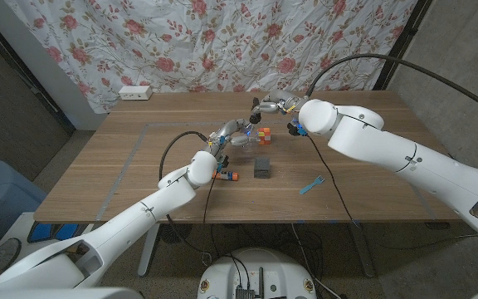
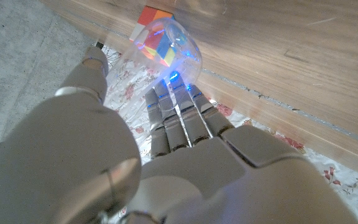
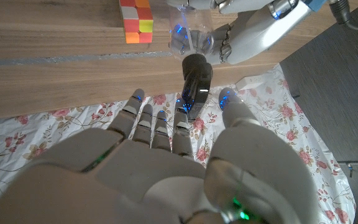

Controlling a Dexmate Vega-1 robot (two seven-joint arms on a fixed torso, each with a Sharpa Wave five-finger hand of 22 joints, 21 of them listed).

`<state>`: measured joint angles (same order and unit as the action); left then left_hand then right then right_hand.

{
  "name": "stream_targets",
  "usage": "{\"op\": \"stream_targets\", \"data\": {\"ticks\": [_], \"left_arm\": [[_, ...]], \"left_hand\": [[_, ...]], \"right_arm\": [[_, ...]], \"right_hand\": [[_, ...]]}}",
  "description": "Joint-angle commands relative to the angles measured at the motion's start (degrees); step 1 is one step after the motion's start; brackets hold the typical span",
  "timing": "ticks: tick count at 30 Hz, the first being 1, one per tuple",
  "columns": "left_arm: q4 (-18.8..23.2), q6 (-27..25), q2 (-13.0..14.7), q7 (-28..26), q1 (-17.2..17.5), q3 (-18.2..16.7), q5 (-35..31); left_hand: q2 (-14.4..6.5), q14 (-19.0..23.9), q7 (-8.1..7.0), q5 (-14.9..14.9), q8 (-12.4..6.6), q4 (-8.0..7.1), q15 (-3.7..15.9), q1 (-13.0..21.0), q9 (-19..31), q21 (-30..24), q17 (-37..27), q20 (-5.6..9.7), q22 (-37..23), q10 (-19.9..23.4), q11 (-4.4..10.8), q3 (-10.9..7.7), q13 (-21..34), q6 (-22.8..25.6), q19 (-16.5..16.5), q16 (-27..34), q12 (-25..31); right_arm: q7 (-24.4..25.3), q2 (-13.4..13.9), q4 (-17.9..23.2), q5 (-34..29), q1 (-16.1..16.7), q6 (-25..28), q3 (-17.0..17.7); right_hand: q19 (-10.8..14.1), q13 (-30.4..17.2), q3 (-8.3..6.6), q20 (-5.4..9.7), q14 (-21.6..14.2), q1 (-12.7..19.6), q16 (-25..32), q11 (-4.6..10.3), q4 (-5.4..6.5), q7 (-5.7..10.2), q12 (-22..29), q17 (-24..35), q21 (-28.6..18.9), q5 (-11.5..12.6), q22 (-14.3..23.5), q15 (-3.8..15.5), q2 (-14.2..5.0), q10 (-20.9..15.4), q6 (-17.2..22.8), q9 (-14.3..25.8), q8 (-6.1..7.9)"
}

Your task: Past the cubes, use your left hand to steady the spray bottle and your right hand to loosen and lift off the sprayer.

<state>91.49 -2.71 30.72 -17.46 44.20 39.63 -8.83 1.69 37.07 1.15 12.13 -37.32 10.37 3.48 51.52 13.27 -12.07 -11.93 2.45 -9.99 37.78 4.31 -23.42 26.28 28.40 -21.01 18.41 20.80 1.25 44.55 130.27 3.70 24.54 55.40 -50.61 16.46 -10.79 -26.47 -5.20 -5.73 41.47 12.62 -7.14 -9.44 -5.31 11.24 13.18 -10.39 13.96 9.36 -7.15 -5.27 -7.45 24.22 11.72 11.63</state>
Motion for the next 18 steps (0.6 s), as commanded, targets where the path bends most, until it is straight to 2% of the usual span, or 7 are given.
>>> {"op": "stream_targets", "data": {"ticks": [1, 8, 18], "left_arm": [[0.0, 0.14, 0.03, -0.44, 0.32, -0.16, 0.04], [-0.35, 0.55, -0.13, -0.55, 0.33, -0.16, 0.14], [-0.32, 0.79, -0.14, -0.6, 0.47, -0.11, 0.09]], "left_hand": [[-7.07, 0.45, -2.24, 0.04, -0.32, -0.48, 7.21, 2.15, 0.11, 0.12, -0.13, 3.33, -0.13, 4.39, 3.74, -0.92, 0.13, 6.95, -0.74, -0.07, 0.1], [-7.09, 0.48, -2.26, 0.03, -0.36, -0.46, 7.22, 2.13, 0.06, 0.14, -0.17, 3.34, -0.14, 4.45, 3.72, -0.93, 0.19, 7.03, -0.76, -0.1, 0.04], [-7.13, 0.51, -2.26, 0.02, -0.39, -0.53, 7.17, 1.96, 0.01, 0.16, -0.15, 3.31, -0.14, 4.55, 3.63, -0.98, 0.28, 7.08, -0.77, -0.23, -0.04]], "right_arm": [[-0.49, -0.22, -0.33, -1.33, 0.95, -1.81, 0.93], [-1.09, -0.89, -1.21, -2.24, 0.47, -1.24, 0.37], [-0.4, -1.5, -1.69, -3.49, 0.97, -0.99, 0.11]], "right_hand": [[0.44, -0.34, 1.3, -1.45, -0.36, -1.44, 0.29, -0.9, 0.44, -0.95, 0.11, 0.27, -0.27, -0.95, 0.11, -1.07, 1.62, -0.23, 0.13, -0.05, -0.14], [0.7, -0.34, 1.7, -1.98, -0.42, -1.68, 0.32, -1.17, 0.34, -0.77, 0.12, 0.28, -0.33, -1.38, 0.1, -1.49, 2.08, -0.21, 0.7, -0.04, 0.1], [1.0, -0.34, 1.14, -1.73, -0.86, 0.48, 0.48, -0.76, -0.66, 1.56, 0.39, 0.22, -0.33, -1.61, 0.09, -0.69, 1.79, -0.84, 3.14, 0.08, 1.08]]}}
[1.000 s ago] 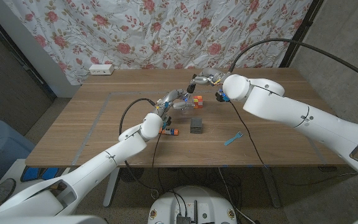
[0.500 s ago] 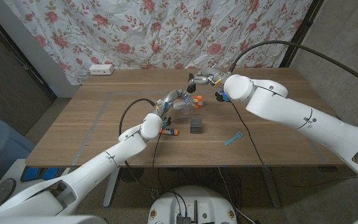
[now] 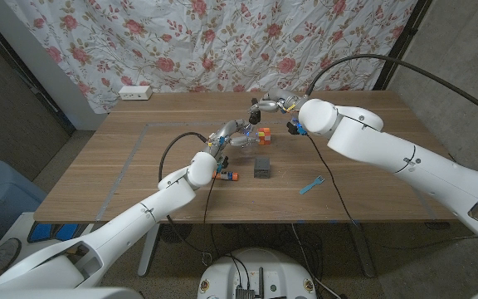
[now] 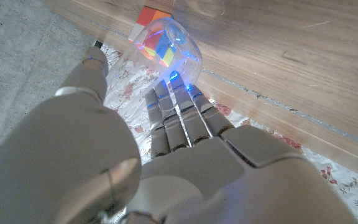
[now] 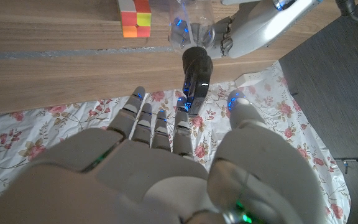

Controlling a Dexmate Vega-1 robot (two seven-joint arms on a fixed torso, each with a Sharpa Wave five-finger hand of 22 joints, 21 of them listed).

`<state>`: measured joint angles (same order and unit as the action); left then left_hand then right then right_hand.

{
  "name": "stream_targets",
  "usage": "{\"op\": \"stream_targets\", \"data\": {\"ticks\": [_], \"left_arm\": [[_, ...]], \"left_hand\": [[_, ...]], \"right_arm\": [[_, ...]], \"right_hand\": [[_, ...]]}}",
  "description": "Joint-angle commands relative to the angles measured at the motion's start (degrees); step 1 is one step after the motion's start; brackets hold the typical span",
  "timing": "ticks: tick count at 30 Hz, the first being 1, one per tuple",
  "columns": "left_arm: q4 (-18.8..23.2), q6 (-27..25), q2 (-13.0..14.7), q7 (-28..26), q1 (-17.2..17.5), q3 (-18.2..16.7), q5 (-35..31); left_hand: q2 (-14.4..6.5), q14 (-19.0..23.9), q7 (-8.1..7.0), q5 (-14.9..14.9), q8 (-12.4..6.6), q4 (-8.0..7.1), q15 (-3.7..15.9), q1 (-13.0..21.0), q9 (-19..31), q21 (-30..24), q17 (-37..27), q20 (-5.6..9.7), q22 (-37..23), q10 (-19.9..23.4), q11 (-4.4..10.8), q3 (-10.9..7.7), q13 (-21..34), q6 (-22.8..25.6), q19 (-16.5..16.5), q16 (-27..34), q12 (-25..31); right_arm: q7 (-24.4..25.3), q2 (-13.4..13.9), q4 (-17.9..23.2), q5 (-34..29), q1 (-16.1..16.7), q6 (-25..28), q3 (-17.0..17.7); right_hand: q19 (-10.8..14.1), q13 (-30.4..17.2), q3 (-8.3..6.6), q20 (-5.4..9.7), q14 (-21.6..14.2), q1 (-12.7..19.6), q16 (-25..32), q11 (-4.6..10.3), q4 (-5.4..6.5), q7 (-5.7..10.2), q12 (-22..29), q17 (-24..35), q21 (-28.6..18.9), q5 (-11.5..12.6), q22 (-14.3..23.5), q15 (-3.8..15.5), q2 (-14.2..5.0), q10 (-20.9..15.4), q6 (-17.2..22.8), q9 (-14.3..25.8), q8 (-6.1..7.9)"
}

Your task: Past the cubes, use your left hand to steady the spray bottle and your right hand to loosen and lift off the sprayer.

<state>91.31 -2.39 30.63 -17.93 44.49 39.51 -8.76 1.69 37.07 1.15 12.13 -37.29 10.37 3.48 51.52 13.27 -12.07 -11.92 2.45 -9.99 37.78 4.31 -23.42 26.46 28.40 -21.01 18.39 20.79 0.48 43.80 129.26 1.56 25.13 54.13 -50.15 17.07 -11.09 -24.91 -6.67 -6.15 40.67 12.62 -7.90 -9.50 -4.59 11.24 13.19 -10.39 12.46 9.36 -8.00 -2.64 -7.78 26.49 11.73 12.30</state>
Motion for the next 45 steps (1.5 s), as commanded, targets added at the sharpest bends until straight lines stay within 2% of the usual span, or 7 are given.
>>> {"op": "stream_targets", "data": {"ticks": [1, 2, 10, 24, 33, 35, 45], "left_arm": [[-0.13, 0.49, -0.06, -0.11, 0.21, 0.0, 0.05], [-0.1, 0.5, -0.07, -0.12, 0.25, -0.03, 0.09], [-0.04, 0.75, -0.06, -0.16, 0.31, 0.02, -0.07], [0.03, 1.12, -0.12, -0.09, 0.42, 0.07, -0.17], [-0.04, 1.3, -0.16, 0.21, 0.48, 0.17, -0.07], [-0.06, 1.39, -0.26, 0.13, 0.55, 0.19, -0.05], [0.44, 1.24, -0.21, -0.14, 1.04, 0.06, -0.04]], "left_hand": [[-7.1, 0.54, -2.3, 0.01, -0.43, -0.51, 7.16, 1.96, 0.0, 0.17, -0.15, 3.32, -0.14, 4.61, 3.64, -0.97, 0.11, 7.06, -0.77, -0.22, -0.03], [-7.15, 0.53, -2.3, 0.02, -0.41, -0.53, 7.14, 1.93, -0.01, 0.18, -0.15, 3.32, -0.14, 4.59, 3.63, -1.0, 0.12, 7.03, -0.74, -0.25, -0.05], [-7.24, 0.55, -2.2, -0.02, -0.46, -0.56, 7.23, 1.84, -0.07, 0.19, -0.26, 3.29, -0.14, 4.69, 3.59, -0.97, 0.21, 7.11, -0.78, -0.25, -0.12], [-7.38, 0.59, -2.16, -0.06, -0.48, -0.59, 7.23, 1.64, -0.16, 0.25, -0.31, 3.25, -0.15, 4.72, 3.54, -1.02, 0.37, 7.12, -0.74, -0.38, -0.32], [-7.39, 0.64, -2.08, -0.09, -0.49, -0.54, 7.27, 1.6, -0.2, 0.25, -0.35, 3.27, -0.15, 4.73, 3.52, -1.02, 0.44, 7.12, -0.76, -0.4, -0.41], [-7.38, 0.69, -2.07, -0.09, -0.48, -0.54, 7.22, 1.56, -0.21, 0.25, -0.33, 3.26, -0.15, 4.75, 3.5, -1.04, 0.47, 7.09, -0.78, -0.43, -0.43], [-7.44, 0.61, -2.11, -0.13, -0.49, -0.55, 7.22, 1.44, -0.27, 0.26, -0.41, 3.25, -0.15, 4.76, 3.51, -1.02, 0.57, 7.1, -0.8, -0.51, -0.56]], "right_arm": [[0.61, -0.92, -0.69, -1.56, 0.45, 0.55, -0.4], [0.65, -0.9, -0.67, -1.8, 0.4, 0.66, -0.56], [1.1, -0.9, -0.35, -2.51, 0.9, 0.78, -0.54], [1.58, -1.15, -0.08, -2.87, 1.63, 1.18, -0.11], [1.56, -0.91, 0.05, -2.65, 2.08, 0.8, 0.36], [1.89, -1.08, 0.11, -2.7, 2.26, 1.11, 0.46], [2.91, -1.27, -0.12, -2.23, 3.52, 0.23, 1.51]], "right_hand": [[0.51, -0.04, -0.49, -0.42, -0.52, 1.54, 0.51, 0.0, -0.69, 0.86, 0.43, 0.2, -0.37, -0.11, 0.08, 0.11, -0.84, -0.64, 1.02, 0.09, 0.46], [0.6, -0.05, -0.68, -0.28, -0.7, 2.22, 0.57, 0.29, -0.91, 1.53, 0.48, 0.17, -0.37, -0.13, 0.08, 0.3, -0.86, -0.79, 1.34, 0.11, 0.58], [1.27, -0.06, -1.35, 0.35, -1.14, 4.7, 0.7, 0.82, -1.36, 2.49, 0.61, 0.09, -0.48, -0.2, 0.07, 0.85, -0.77, -1.29, 2.79, 0.21, 1.13], [1.9, -0.09, -3.14, 1.95, -1.91, 11.38, 0.97, 2.87, -1.54, 5.02, 0.69, 0.06, -0.35, -0.01, 0.07, 2.87, -1.25, -2.16, 5.77, 0.5, 2.02], [2.05, -0.09, -3.84, 2.25, -2.09, 14.2, 1.08, 3.58, -1.56, 6.2, 0.77, 0.11, -0.32, 0.31, 0.07, 3.47, -1.56, -2.66, 6.86, 0.61, 2.28], [2.05, -0.09, -4.2, 2.57, -2.1, 15.59, 1.11, 3.86, -1.6, 6.98, 0.75, 0.14, -0.29, 0.52, 0.07, 3.83, -1.75, -2.76, 7.82, 0.77, 2.65], [2.05, -0.09, -5.04, 3.1, -2.21, 20.2, 1.29, 5.06, -1.58, 8.57, 0.67, 0.32, -0.25, 1.29, 0.07, 4.62, -2.07, -3.19, 11.05, 1.53, 4.04]]}}
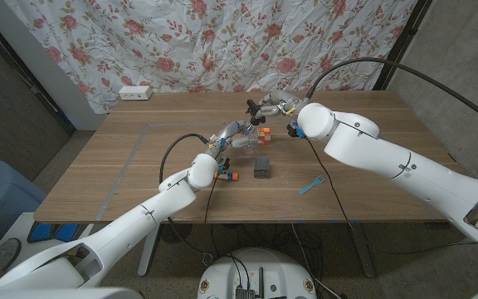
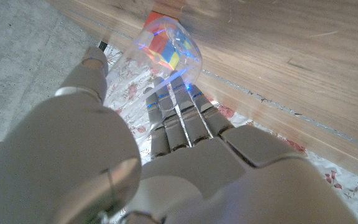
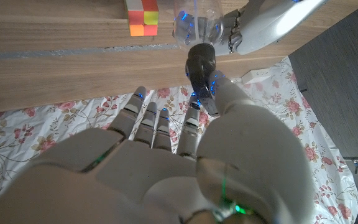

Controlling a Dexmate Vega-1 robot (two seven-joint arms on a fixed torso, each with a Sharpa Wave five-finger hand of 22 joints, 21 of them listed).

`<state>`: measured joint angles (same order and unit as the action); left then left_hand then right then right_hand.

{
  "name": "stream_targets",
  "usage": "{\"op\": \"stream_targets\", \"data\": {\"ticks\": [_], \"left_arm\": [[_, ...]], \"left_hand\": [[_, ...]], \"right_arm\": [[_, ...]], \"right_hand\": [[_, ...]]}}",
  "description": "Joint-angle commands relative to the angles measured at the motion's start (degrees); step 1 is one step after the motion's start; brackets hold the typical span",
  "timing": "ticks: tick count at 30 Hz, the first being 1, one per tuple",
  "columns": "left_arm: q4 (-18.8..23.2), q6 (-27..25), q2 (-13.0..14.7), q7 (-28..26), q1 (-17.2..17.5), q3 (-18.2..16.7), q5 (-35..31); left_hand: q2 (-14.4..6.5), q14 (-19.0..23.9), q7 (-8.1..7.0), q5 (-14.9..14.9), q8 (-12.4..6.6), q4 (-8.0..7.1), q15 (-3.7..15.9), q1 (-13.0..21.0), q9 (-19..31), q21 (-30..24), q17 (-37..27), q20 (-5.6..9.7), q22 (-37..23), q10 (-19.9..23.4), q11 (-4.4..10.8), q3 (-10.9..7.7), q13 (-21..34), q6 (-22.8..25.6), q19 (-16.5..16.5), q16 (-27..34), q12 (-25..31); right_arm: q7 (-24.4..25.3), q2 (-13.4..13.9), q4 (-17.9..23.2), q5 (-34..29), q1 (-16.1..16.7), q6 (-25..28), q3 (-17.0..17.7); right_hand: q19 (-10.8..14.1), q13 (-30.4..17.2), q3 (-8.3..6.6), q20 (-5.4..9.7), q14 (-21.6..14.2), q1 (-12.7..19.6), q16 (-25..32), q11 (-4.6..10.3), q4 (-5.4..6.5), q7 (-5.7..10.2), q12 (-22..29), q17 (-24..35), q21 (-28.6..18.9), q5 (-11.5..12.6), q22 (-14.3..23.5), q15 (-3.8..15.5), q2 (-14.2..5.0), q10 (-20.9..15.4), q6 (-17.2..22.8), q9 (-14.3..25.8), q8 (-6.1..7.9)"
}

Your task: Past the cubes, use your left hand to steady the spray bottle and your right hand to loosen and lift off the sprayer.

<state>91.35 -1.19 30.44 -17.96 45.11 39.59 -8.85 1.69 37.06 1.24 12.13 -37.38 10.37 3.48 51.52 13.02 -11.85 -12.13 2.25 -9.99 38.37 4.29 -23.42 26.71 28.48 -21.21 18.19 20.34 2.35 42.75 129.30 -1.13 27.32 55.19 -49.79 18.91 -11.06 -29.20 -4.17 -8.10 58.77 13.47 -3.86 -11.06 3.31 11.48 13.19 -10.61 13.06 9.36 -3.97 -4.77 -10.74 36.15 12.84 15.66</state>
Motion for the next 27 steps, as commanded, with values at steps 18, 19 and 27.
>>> {"op": "stream_targets", "data": {"ticks": [18, 19, 27], "left_arm": [[1.72, -0.41, 0.14, -0.69, 1.51, -0.23, -0.12], [1.76, -0.47, 0.13, -0.7, 1.56, -0.24, -0.12], [1.31, -0.11, -0.17, -0.6, 1.37, -0.04, -0.11]], "left_hand": [[-7.51, 0.61, -2.12, -0.18, -0.38, -0.52, 7.15, 1.25, -0.11, 0.1, -0.24, 3.35, -0.16, 4.23, 3.5, -1.07, 0.51, 6.94, -0.52, -0.49, -0.33], [-7.55, 0.56, -2.12, -0.18, -0.35, -0.52, 7.13, 1.25, -0.12, 0.11, -0.29, 3.31, -0.16, 4.2, 3.47, -1.06, 0.52, 6.88, -0.5, -0.48, -0.36], [-7.59, 0.57, -2.14, -0.2, -0.37, -0.51, 7.18, 1.2, -0.15, 0.12, -0.33, 3.35, -0.16, 4.24, 3.54, -1.05, 0.6, 6.93, -0.51, -0.52, -0.44]], "right_arm": [[2.47, -0.45, -0.1, 0.75, 2.83, -1.87, 2.19], [2.59, -0.53, -0.07, 0.77, 2.9, -1.81, 2.29], [3.46, -0.59, -0.14, 0.44, 3.41, -2.68, 2.73]], "right_hand": [[0.37, -0.14, -0.3, 1.14, -0.7, 7.61, 1.14, 1.72, 0.27, 1.55, 0.52, 1.01, -0.06, 1.28, 0.11, 1.6, 0.32, -1.85, 8.89, 2.46, 4.9], [0.39, -0.14, -0.27, 1.14, -0.72, 7.78, 1.18, 1.7, 0.28, 1.62, 0.5, 1.05, -0.07, 1.3, 0.11, 1.69, 0.33, -1.85, 9.21, 2.55, 5.1], [0.12, -0.15, -0.03, 1.3, -0.89, 9.98, 1.61, 2.19, 0.31, 2.53, 0.69, 1.58, -0.03, 1.57, 0.14, 2.12, 0.04, -3.08, 11.69, 3.74, 7.06]]}}
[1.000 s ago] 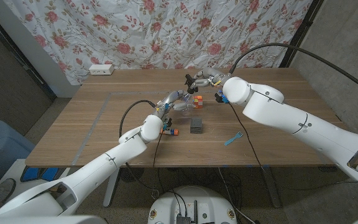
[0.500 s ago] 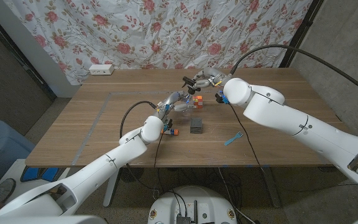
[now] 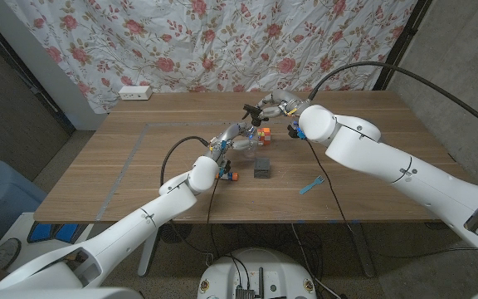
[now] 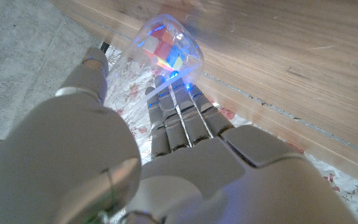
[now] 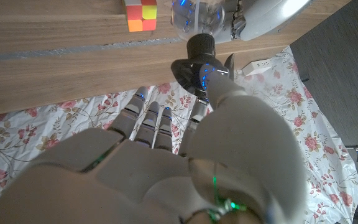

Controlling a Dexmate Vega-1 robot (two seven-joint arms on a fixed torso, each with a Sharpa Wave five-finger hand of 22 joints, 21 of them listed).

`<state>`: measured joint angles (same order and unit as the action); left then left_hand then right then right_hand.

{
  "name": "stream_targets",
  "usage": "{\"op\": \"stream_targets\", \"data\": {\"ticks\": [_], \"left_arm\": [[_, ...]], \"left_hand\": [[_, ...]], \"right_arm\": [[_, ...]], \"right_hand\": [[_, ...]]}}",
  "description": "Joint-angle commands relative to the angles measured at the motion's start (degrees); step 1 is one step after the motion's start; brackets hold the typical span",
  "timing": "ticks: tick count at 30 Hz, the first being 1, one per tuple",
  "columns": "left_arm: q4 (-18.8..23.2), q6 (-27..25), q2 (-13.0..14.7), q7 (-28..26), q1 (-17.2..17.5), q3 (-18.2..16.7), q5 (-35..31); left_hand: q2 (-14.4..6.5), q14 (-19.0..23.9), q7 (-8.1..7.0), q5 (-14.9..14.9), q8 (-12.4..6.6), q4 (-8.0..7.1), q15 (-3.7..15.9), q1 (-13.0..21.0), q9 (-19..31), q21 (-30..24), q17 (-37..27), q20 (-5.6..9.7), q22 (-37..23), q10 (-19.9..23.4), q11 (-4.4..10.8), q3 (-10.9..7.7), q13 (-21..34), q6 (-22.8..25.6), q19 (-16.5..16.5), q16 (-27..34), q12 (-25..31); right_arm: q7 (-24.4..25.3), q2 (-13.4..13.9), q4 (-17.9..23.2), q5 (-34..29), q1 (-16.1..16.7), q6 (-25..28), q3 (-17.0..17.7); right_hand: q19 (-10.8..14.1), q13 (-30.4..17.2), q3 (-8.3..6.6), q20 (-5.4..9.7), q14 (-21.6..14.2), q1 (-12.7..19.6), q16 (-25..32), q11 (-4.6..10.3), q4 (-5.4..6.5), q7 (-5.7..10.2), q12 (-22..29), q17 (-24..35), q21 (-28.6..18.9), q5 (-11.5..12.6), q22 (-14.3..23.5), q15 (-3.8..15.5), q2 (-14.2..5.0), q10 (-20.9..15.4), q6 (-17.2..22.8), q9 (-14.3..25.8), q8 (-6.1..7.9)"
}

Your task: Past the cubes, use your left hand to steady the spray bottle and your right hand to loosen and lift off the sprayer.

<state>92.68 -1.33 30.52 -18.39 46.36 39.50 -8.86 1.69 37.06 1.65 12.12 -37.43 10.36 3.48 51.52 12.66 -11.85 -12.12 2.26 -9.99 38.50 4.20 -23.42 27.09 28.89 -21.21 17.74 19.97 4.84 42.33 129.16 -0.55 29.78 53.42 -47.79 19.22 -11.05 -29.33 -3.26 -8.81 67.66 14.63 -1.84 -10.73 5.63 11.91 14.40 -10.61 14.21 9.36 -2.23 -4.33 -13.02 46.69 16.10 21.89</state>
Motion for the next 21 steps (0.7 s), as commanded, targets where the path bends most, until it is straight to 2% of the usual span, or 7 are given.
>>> {"op": "stream_targets", "data": {"ticks": [1, 6, 10, 18, 21], "left_arm": [[-0.18, 0.13, -0.31, -0.16, 0.04, 0.08, -0.08], [-0.82, 0.39, -0.63, -0.12, -0.35, 0.2, -0.06], [-1.31, 0.54, -0.88, 0.02, -0.74, 0.36, -0.06], [-2.34, 0.81, -1.38, 0.32, -1.54, 0.67, -0.01], [-2.65, 0.87, -1.56, 0.34, -1.71, 0.72, 0.1]], "left_hand": [[-7.64, 0.56, -2.6, -0.19, -0.28, -0.52, 7.15, 1.2, 0.21, 0.12, -0.35, 3.29, -0.16, 4.08, 3.63, -1.08, 0.23, 6.44, -0.5, -0.08, -0.1], [-7.55, 0.67, -2.57, -0.21, -0.32, -0.45, 7.16, 1.19, 0.19, 0.11, -0.33, 3.34, -0.16, 4.14, 3.61, -1.08, 0.29, 6.53, -0.53, -0.11, -0.15], [-7.6, 0.81, -2.55, -0.22, -0.31, -0.45, 7.15, 1.16, 0.17, 0.13, -0.37, 3.35, -0.16, 4.24, 3.63, -1.08, 0.34, 6.51, -0.51, -0.06, -0.18], [-7.74, 0.66, -2.58, -0.23, -0.26, -0.47, 7.03, 1.13, 0.14, 0.14, -0.42, 3.23, -0.16, 4.18, 3.53, -1.13, 0.44, 6.37, -0.48, -0.17, -0.31], [-7.76, 0.68, -2.54, -0.23, -0.25, -0.46, 7.04, 1.13, 0.13, 0.14, -0.44, 3.24, -0.17, 4.16, 3.54, -1.14, 0.47, 6.36, -0.48, -0.17, -0.36]], "right_arm": [[0.93, -0.1, 0.0, -0.2, 0.91, -1.02, 0.73], [0.48, 0.09, -0.09, 0.17, 0.94, -1.57, 1.27], [0.28, 0.21, -0.21, 0.38, 1.0, -2.06, 1.66], [0.44, 0.16, -0.81, 0.61, 1.41, -3.21, 2.46], [0.21, 0.21, -1.1, 0.56, 1.27, -3.55, 2.46]], "right_hand": [[-0.14, -0.16, 0.14, 0.38, -0.13, 1.41, 0.48, 0.18, -0.02, 0.5, 0.26, 0.45, -0.07, 0.46, 0.14, 0.37, -0.42, -0.9, 1.56, 0.64, 1.13], [-0.32, -0.16, 0.32, 0.42, 0.14, 2.53, 0.56, 0.42, -0.03, 1.32, 0.24, 0.75, -0.05, 0.61, 0.15, 0.6, -0.42, -1.2, 2.99, 1.23, 2.22], [-0.3, -0.16, 0.43, 0.37, 0.2, 3.14, 0.65, 0.61, -0.02, 1.76, 0.21, 0.92, -0.08, 0.7, 0.16, 0.58, -0.43, -1.31, 3.19, 1.55, 2.58], [-0.39, -0.17, 0.77, 0.31, 0.18, 5.05, 1.02, 1.47, 0.05, 4.3, 0.32, 1.51, -0.14, 1.02, 0.18, 0.78, -0.46, -2.12, 5.6, 2.07, 4.13], [-0.29, -0.17, 0.88, 0.27, 0.1, 5.27, 1.13, 1.63, 0.1, 4.64, 0.33, 1.63, -0.19, 1.07, 0.19, 0.84, -0.46, -2.24, 6.0, 2.01, 4.3]]}}
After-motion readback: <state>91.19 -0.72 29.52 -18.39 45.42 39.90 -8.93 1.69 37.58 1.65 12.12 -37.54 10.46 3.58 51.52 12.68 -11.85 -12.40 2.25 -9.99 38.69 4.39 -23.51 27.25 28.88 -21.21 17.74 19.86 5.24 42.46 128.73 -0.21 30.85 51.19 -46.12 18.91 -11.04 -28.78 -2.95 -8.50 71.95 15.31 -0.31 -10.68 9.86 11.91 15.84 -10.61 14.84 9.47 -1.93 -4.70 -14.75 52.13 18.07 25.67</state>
